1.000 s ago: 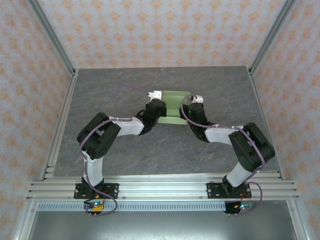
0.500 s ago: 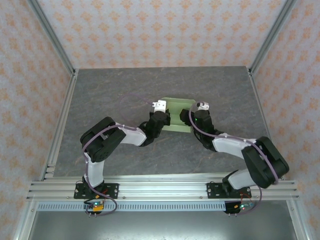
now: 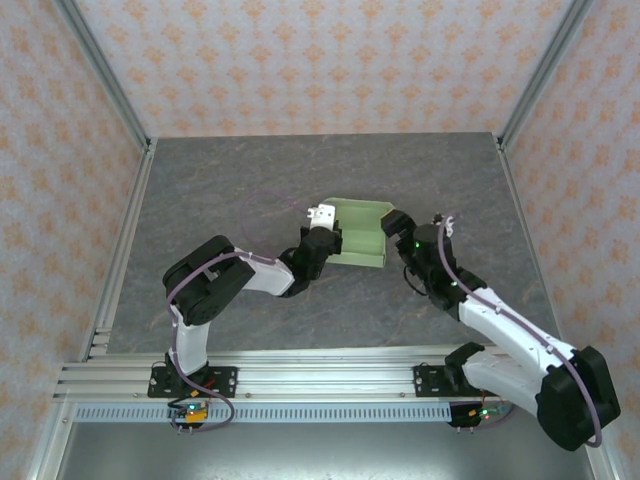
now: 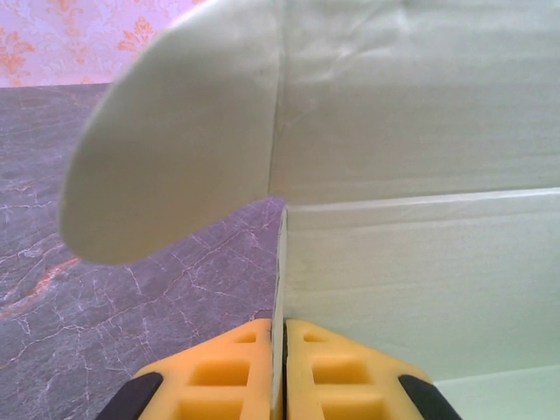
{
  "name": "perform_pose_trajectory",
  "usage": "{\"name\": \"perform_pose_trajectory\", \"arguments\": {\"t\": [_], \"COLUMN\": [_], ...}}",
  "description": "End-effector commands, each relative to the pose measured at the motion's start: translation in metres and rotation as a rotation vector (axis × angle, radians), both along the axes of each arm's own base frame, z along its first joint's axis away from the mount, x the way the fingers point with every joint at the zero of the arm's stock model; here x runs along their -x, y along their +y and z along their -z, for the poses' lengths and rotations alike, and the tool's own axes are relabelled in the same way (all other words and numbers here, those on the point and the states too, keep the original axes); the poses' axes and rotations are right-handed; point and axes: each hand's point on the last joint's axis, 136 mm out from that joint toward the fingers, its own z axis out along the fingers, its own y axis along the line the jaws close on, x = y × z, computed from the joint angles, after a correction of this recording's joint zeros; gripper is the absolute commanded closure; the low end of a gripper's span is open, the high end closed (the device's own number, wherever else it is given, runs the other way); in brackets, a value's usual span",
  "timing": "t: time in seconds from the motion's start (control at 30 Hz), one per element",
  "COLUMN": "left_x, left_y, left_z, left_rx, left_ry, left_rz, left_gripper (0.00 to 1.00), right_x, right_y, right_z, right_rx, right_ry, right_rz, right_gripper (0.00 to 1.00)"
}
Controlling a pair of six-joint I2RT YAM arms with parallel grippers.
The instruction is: Fold the paper box
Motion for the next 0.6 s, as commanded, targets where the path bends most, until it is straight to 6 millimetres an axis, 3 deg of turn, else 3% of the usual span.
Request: {"name": "perform_pose_trajectory", "arguments": {"t": [0.0, 0.07, 0.27, 0.47, 0.57], "left_x": [0.006, 0.006, 0.009, 0.01, 0.01], "left_y": [0.006, 0.007, 0.007, 0.004, 0.004], "left_z": [0.016, 0.017, 0.018, 0.018, 0.018], "left_rx": [-0.063, -0.068, -0.08, -0.09, -0.092], "left_ry": [0.0, -0.002, -0.013, -0.019, -0.02], "left_rz": [-0.011, -0.01, -0.007, -0.003, -0.004], "left_gripper": [0.91, 0.91, 0.91, 0.91, 0.91], "right_x": [-0.002, -0.009, -0.036, -0.059, -0.068], "right_y": [-0.016, -0.015, -0.003, 0.02, 0.023], "right_z": [0.017, 0.018, 0.01, 0.007, 0.011], "right_rx": [-0.155, -0.197, -0.059, -0.132, -0.143], "right_ry": [0.229, 0.329, 0.516, 0.602, 0.607], "right_rz": [0.091, 0.088, -0.018, -0.066, -0.06], "right_gripper": [0.01, 0.01, 0.01, 0.0, 0.05]}}
